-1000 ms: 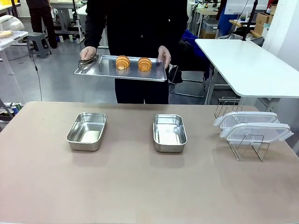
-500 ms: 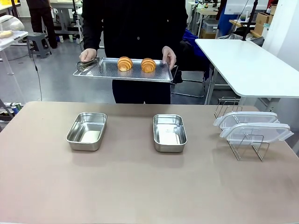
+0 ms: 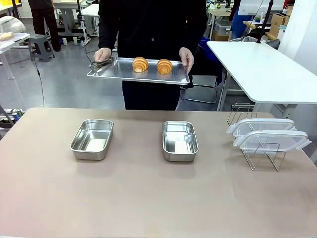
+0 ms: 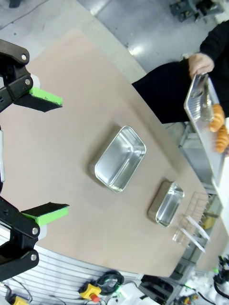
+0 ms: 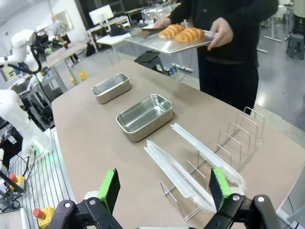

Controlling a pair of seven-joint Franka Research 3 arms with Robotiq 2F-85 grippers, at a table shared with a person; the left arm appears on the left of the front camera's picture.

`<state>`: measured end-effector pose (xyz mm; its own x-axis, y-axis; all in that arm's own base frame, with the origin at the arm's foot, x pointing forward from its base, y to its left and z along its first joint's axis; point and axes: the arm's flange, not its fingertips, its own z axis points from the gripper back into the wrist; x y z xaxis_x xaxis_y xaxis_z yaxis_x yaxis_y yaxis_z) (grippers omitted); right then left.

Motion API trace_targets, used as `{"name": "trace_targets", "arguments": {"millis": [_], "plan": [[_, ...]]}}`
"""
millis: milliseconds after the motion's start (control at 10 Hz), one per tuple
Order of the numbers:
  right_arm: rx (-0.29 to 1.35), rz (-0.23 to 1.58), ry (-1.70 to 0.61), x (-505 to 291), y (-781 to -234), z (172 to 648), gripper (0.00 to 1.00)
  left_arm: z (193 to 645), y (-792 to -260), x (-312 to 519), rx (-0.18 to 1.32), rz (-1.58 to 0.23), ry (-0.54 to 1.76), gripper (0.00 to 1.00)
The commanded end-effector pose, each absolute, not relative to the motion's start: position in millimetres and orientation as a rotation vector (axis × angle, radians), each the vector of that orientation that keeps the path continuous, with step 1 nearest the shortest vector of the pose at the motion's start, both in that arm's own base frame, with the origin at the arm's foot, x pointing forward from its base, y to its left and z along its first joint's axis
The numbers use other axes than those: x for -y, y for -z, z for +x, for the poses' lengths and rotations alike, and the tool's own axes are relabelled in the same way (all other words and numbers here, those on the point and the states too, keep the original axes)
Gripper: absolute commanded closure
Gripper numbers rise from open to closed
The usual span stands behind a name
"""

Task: Place the bread in airtight containers.
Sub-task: Lift both Airtight Container.

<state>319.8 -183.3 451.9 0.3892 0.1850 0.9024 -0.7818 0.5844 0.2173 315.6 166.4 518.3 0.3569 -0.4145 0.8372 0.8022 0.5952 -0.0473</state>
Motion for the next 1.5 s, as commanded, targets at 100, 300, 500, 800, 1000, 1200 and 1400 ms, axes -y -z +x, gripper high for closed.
{"name": "trace_targets", "arguments": {"millis": [100,300,500,800,1000,1200,1400], "plan": [[0.856,0.675,-0.761,96.4,-498.6,374.6,0.0,384.3,-548.4,-116.0,0.74,-0.462,0.817,0.0],[0.74,0.623,-0.735,27.1,-518.9,408.2,0.0,431.0,-557.4,-57.3,0.602,-0.349,0.797,0.0],[0.602,0.479,-0.614,-37.1,-520.3,431.0,0.0,452.4,-552.2,-12.9,0.52,-0.27,0.719,0.0],[0.345,0.267,-0.463,-109.1,-495.6,473.5,0.0,466.4,-541.2,31.7,0.465,-0.163,0.457,0.0],[0.339,0.257,-0.377,-119.5,-488.2,491.9,0.0,474.2,-534.4,45.4,0.426,-0.118,0.359,0.0],[0.362,0.209,-0.434,-118.2,-465.8,475.0,0.0,471.5,-533.6,35.3,0.451,-0.141,0.403,0.0],[0.362,0.209,-0.434,-118.2,-465.8,475.0,0.0,471.5,-533.6,35.3,0.451,-0.141,0.403,0.0]]}}
